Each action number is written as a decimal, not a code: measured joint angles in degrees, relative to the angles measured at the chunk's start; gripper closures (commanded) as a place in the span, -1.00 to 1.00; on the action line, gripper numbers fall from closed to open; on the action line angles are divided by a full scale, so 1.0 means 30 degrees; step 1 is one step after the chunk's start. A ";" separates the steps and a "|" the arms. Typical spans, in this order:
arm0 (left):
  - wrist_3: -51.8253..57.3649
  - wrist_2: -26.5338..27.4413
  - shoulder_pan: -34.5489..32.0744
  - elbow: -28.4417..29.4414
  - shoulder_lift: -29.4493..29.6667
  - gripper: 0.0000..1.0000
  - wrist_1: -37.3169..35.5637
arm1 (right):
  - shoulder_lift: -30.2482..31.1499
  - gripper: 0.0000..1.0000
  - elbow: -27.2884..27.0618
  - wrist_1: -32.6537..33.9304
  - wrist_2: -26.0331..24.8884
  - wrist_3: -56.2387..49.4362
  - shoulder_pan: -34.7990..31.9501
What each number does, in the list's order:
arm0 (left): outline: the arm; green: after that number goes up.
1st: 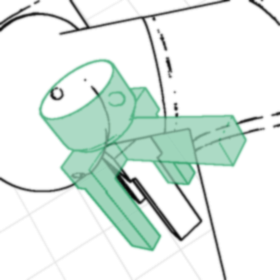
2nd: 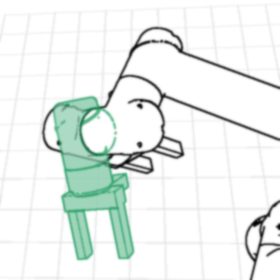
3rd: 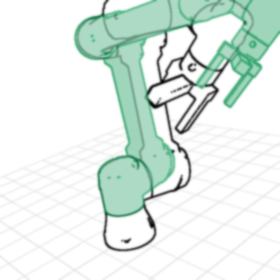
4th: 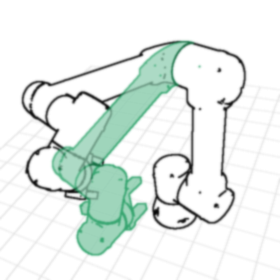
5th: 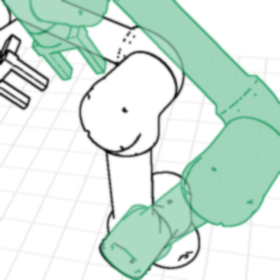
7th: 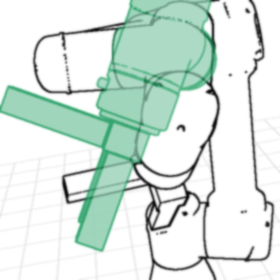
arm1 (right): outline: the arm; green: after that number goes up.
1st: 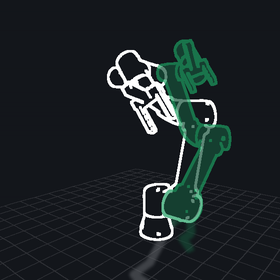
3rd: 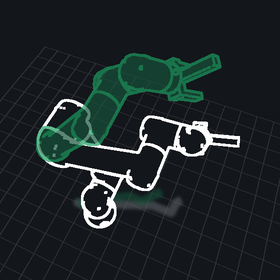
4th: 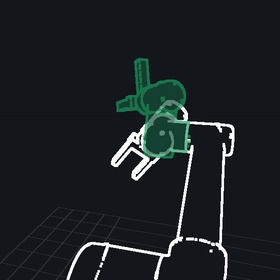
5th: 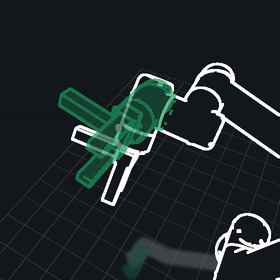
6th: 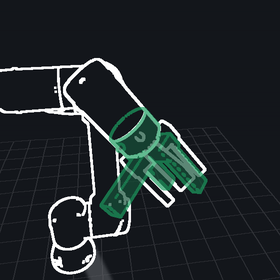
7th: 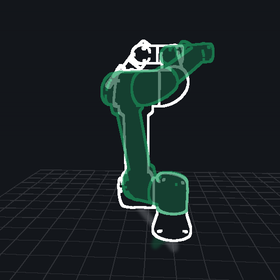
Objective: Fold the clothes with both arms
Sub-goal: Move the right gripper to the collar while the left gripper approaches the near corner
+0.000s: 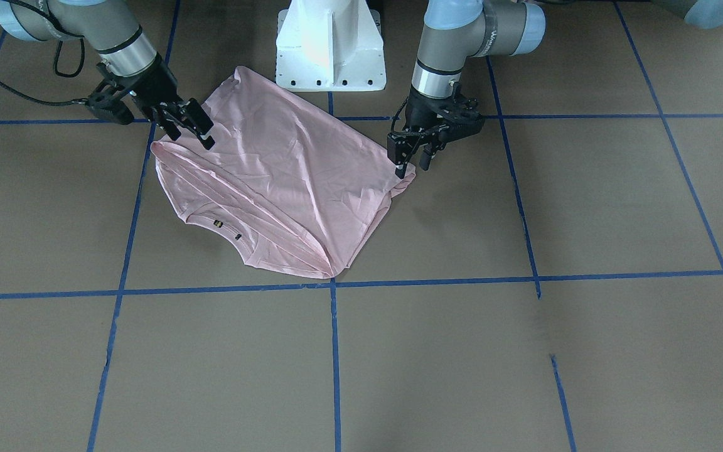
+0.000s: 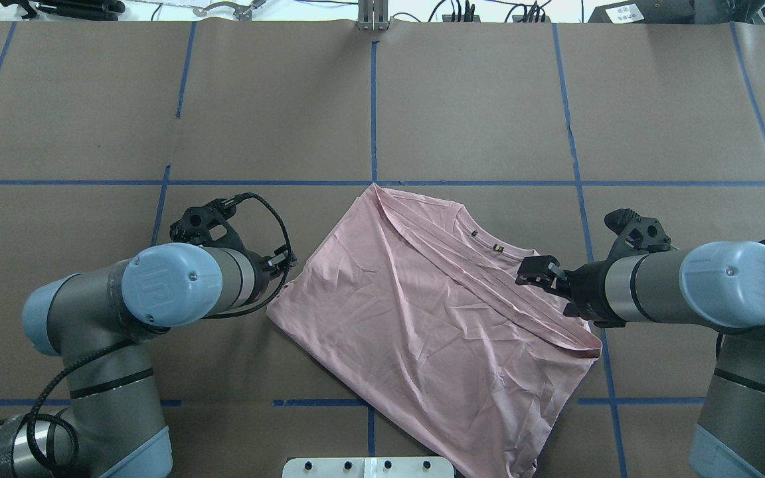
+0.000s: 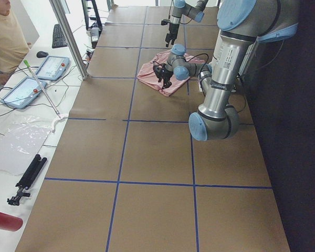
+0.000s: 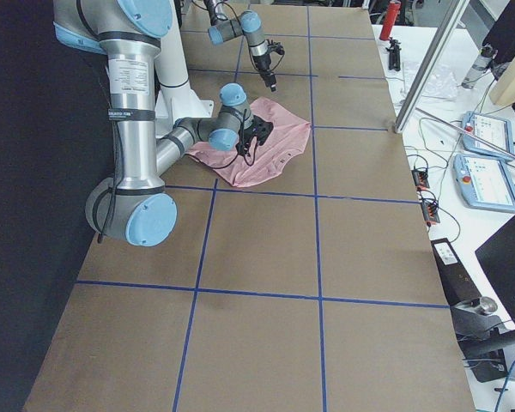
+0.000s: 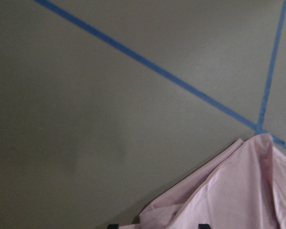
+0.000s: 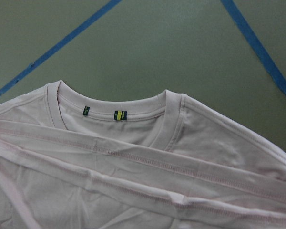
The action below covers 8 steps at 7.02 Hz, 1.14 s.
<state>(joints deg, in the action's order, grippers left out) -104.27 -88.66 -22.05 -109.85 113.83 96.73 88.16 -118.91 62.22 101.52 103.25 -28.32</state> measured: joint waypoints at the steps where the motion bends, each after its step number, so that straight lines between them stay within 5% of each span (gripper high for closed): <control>1: -0.0139 0.0101 0.0496 -0.0045 0.0103 -0.31 -0.1107 | -0.0225 -1.00 0.0218 -0.0008 0.0017 -0.0257 -0.0236; 8: 0.0007 0.0185 0.1577 0.1187 0.0827 -0.13 -0.1699 | -0.1248 -1.00 0.1324 -0.0016 -0.0071 -0.0404 -0.0342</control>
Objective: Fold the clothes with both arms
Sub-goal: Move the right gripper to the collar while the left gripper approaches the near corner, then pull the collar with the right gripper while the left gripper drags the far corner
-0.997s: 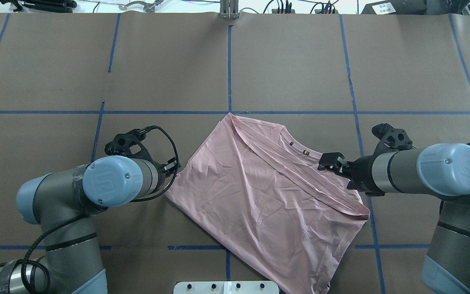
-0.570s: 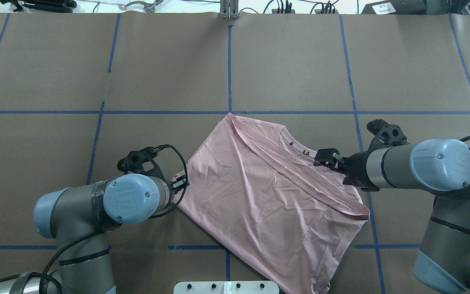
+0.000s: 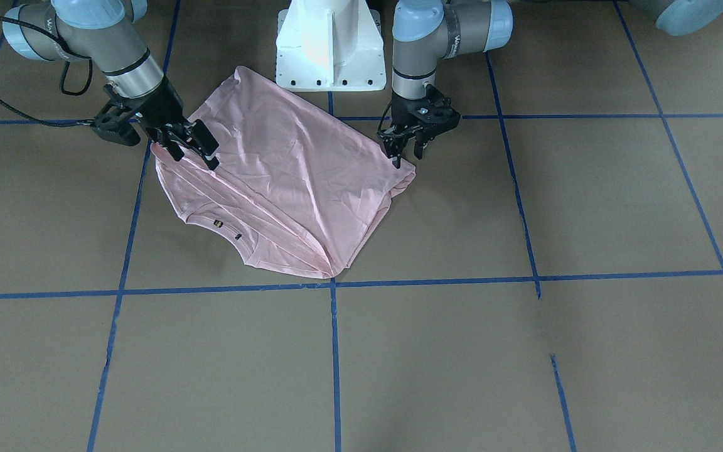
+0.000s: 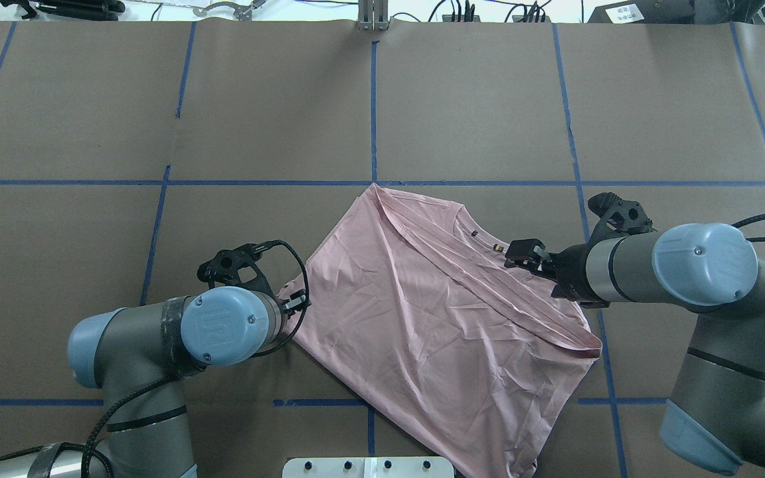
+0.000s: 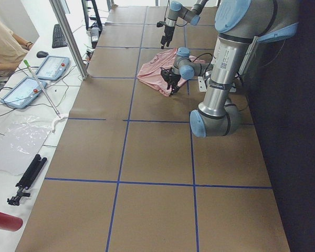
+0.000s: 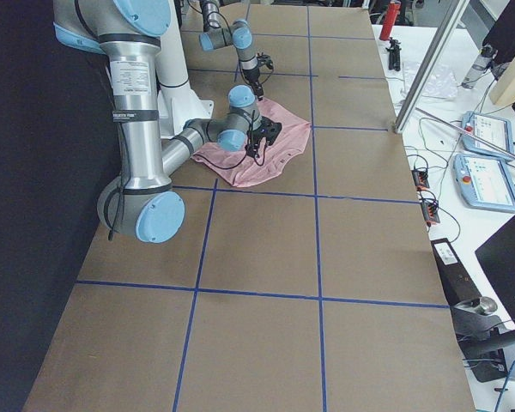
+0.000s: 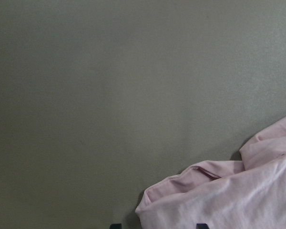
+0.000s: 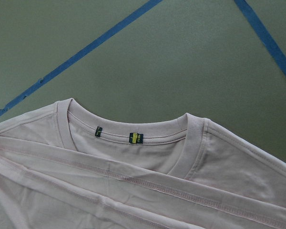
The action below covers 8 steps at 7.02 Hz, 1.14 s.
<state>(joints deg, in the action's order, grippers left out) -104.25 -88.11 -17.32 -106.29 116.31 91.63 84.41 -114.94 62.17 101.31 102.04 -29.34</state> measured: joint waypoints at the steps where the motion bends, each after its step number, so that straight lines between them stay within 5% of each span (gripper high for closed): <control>1: 0.0003 0.0006 0.0000 0.0177 0.0022 -0.03 0.0003 | -0.0027 -1.00 0.0053 -0.0006 -0.0010 -0.0001 -0.0003; 3: 0.0004 0.0000 -0.0026 0.0256 0.0040 0.41 -0.0026 | -0.0059 -1.00 0.0059 -0.0010 0.0000 -0.0001 -0.0016; 6: 0.0004 0.0000 -0.0044 0.0418 0.0048 0.41 -0.0017 | -0.0070 -1.00 0.0059 -0.0048 0.0056 -0.0001 -0.0044; 7: 0.0004 0.0005 -0.0059 0.0435 0.0048 0.72 -0.0016 | -0.0067 -1.00 0.0059 -0.0061 0.0073 -0.0001 -0.0064; 8: 0.0004 0.0011 -0.0073 0.0442 0.0049 0.54 -0.0017 | -0.0054 -1.00 0.0066 -0.0066 0.0073 -0.0001 -0.0077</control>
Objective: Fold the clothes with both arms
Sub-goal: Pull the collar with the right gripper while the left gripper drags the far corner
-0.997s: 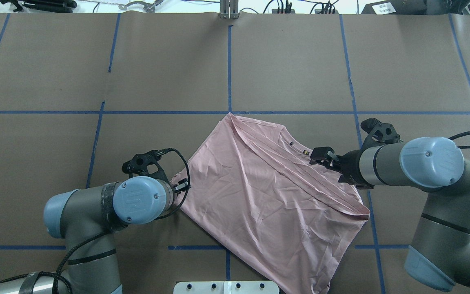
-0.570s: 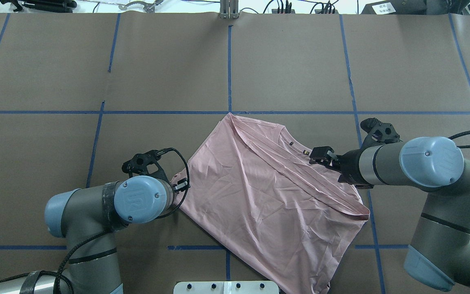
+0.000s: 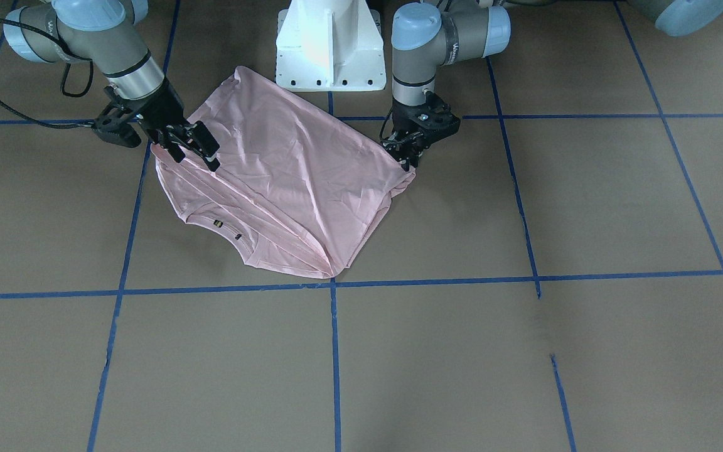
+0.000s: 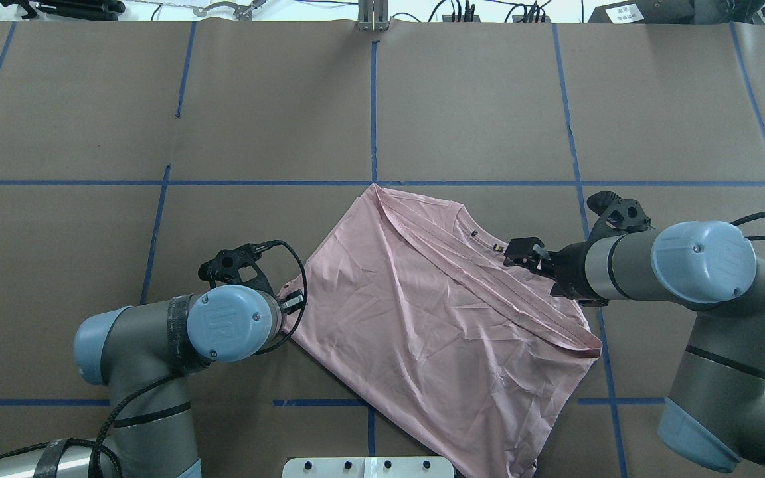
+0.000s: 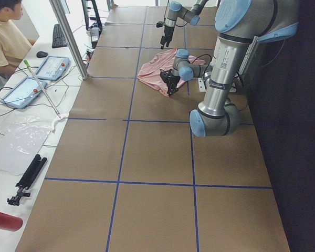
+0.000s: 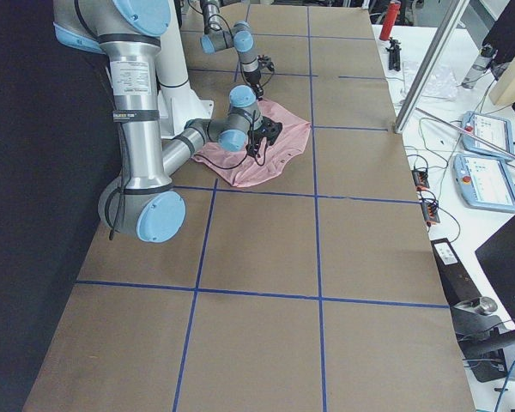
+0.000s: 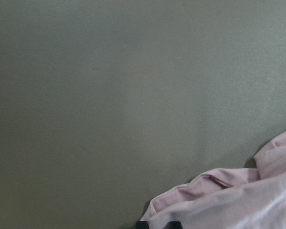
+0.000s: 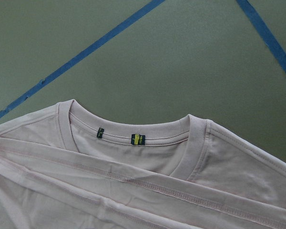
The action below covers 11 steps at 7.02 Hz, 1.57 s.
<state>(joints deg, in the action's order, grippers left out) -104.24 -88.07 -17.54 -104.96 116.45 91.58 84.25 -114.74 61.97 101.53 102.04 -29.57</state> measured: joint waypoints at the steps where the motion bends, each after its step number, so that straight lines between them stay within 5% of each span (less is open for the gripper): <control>1: 0.0006 0.0022 -0.0007 0.0005 -0.0004 0.49 0.0001 | 0.0008 -1.00 0.0018 -0.0002 -0.0009 0.0000 -0.0002; 2: 0.0020 0.0077 -0.0022 0.0005 -0.0017 0.99 0.0001 | 0.0010 -1.00 0.0048 -0.0010 -0.0023 0.0000 0.0003; 7: 0.0351 0.0144 -0.0364 -0.0028 -0.0010 1.00 -0.0027 | 0.0011 -1.00 0.0443 -0.0096 -0.0063 -0.0029 0.0015; 11: 0.4345 0.0165 -0.3126 0.0620 0.0044 1.00 0.0826 | -0.0015 -1.00 0.0708 -0.0148 0.0000 -0.0024 -0.0013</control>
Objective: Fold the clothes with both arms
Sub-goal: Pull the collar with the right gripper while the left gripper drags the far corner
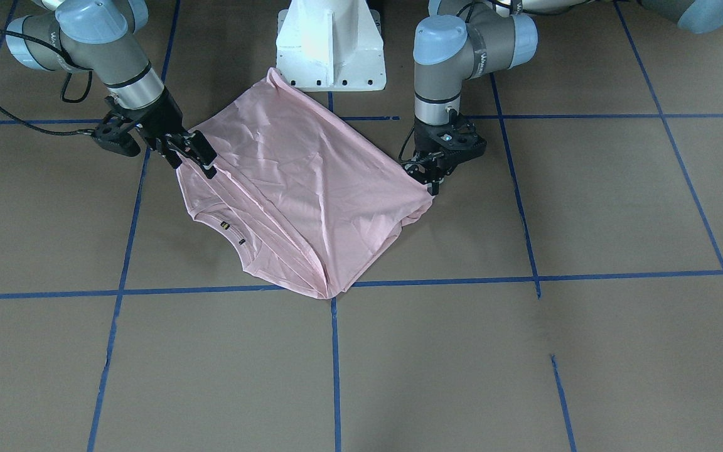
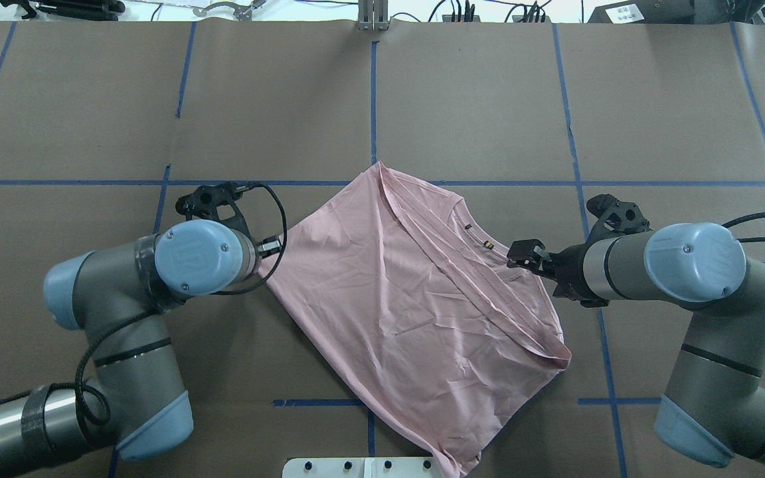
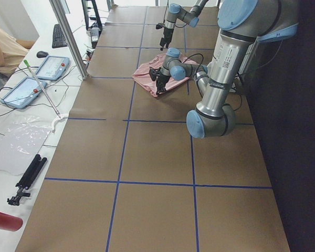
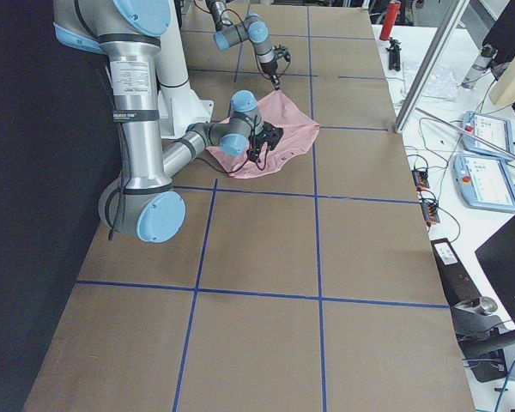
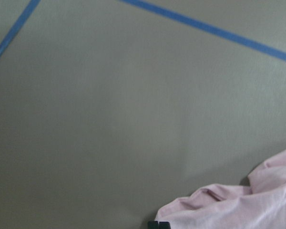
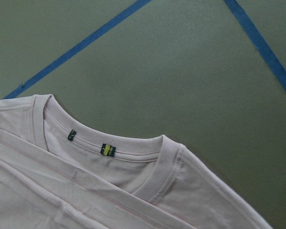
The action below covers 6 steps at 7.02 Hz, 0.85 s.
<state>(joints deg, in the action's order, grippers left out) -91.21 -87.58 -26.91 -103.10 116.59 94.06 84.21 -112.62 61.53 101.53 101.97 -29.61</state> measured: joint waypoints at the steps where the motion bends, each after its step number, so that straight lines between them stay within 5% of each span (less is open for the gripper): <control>1: 0.0790 0.0194 -0.1093 0.1578 0.0434 1.00 0.1993 | 0.0003 -1.00 -0.0025 -0.0002 0.0002 0.0013 -0.0042; 4: 0.3410 0.0608 -0.4189 0.8807 0.4106 1.00 0.8500 | -0.0007 -1.00 -0.0133 -0.0008 -0.0078 0.0023 -0.0093; 6: 0.3988 0.0636 -0.5072 1.4179 0.6335 0.19 1.3761 | -0.0225 -1.00 -0.0148 -0.0014 -0.0099 0.0047 -0.0117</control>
<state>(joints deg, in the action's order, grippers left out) -79.24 -85.67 -42.13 -60.57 135.59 135.34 83.53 -113.06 61.49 101.23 102.11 -29.96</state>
